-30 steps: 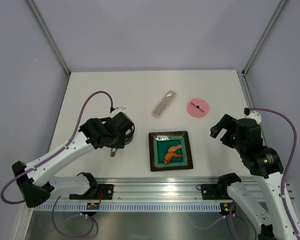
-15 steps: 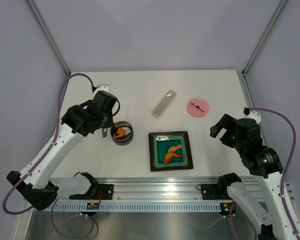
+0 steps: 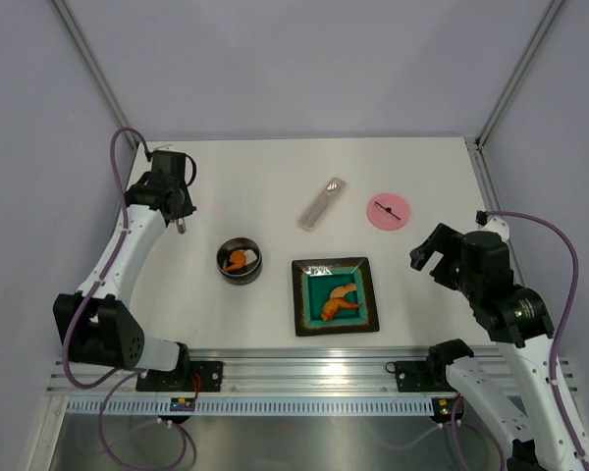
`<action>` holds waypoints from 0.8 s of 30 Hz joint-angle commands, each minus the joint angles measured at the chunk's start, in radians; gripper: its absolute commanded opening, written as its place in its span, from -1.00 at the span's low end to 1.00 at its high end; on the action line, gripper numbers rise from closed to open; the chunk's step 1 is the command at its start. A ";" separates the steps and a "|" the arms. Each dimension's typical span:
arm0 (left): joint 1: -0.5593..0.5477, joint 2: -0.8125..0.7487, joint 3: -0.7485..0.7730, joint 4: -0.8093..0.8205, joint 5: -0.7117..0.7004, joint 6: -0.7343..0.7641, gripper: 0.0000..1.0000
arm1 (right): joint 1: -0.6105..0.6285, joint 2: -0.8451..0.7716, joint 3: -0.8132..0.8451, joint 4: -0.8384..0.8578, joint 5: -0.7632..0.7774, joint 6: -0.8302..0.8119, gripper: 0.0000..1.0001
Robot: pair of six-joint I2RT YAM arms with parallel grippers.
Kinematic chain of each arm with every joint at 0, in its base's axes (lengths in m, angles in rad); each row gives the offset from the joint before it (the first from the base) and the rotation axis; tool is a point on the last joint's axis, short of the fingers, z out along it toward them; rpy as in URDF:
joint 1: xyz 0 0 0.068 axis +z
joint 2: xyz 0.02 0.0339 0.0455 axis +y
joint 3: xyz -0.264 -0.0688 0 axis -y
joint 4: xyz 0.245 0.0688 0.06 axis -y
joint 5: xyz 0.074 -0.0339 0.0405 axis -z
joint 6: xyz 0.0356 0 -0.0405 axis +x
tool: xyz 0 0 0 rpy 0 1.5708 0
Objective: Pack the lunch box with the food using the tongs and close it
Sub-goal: Place the clamp at the center of the board.
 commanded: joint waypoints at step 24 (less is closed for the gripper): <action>0.117 0.050 0.022 0.036 0.161 0.044 0.91 | 0.000 0.021 -0.012 0.062 -0.034 0.002 0.99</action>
